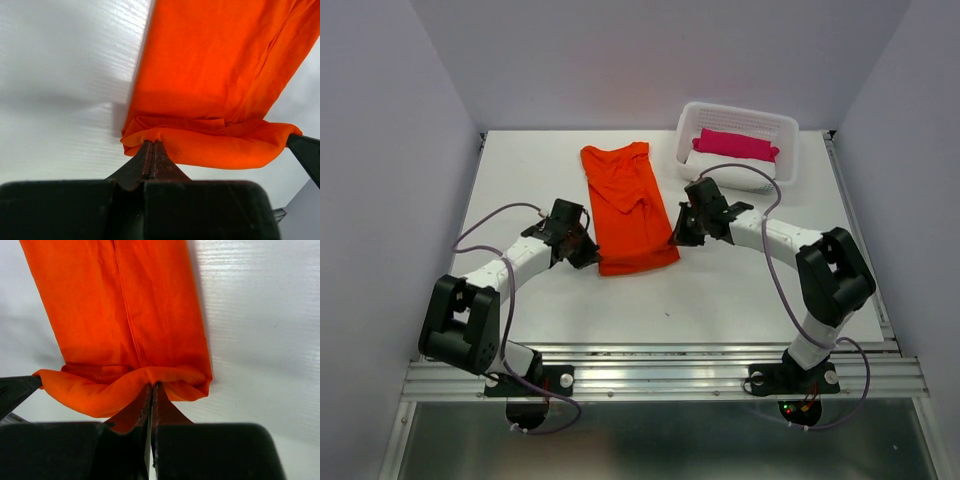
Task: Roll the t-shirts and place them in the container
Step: Roll the T-shirt to the center of the board.
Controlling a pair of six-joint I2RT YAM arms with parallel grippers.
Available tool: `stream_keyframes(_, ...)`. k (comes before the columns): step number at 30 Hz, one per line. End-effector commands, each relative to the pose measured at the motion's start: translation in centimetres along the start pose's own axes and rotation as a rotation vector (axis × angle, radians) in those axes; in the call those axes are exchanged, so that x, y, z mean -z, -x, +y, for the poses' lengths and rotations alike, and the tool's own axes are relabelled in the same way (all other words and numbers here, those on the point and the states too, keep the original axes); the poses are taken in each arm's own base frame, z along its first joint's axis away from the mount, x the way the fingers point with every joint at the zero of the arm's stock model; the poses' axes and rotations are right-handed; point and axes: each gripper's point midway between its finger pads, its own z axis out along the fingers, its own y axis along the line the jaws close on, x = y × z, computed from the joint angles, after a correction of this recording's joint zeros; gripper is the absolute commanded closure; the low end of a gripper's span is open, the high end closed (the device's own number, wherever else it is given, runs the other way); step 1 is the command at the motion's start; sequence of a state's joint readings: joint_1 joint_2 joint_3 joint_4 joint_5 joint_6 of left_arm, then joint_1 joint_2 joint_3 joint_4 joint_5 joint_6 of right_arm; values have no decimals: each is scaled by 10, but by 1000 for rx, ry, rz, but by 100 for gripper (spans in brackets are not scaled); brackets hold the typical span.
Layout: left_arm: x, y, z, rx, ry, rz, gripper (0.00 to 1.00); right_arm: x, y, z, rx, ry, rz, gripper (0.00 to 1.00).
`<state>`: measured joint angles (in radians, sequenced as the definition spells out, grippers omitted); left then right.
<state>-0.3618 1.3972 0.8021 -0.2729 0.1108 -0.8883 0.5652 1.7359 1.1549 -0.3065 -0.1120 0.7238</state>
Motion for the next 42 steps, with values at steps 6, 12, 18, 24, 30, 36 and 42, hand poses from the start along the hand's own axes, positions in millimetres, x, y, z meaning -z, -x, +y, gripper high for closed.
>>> stream_keyframes(6, -15, 14, -9, -41, -11, 0, 94, -14, 32, 5, 25, -5, -59, 90)
stream_keyframes(12, -10, 30, -3, -42, 31, -55, 41, -5, 43, 12, 33, 3, -99, 63)
stream_keyframes(18, 18, 57, -6, -51, 59, -187, 40, 20, 40, 14, 55, 32, -126, 58)
stream_keyframes(24, 39, 52, -9, -58, 8, -224, 42, 35, 11, 29, 104, 54, -104, 57)
stream_keyframes(30, 44, 17, -17, -102, -59, -155, 45, 33, -35, 45, 159, 83, -29, 59)
stream_keyframes(36, 41, 6, -13, -85, -77, -123, 46, 23, -58, 77, 210, 168, 42, 62)
stream_keyframes(42, 42, 7, -15, -85, -77, -124, 46, 0, -53, 83, 204, 156, 52, 63)
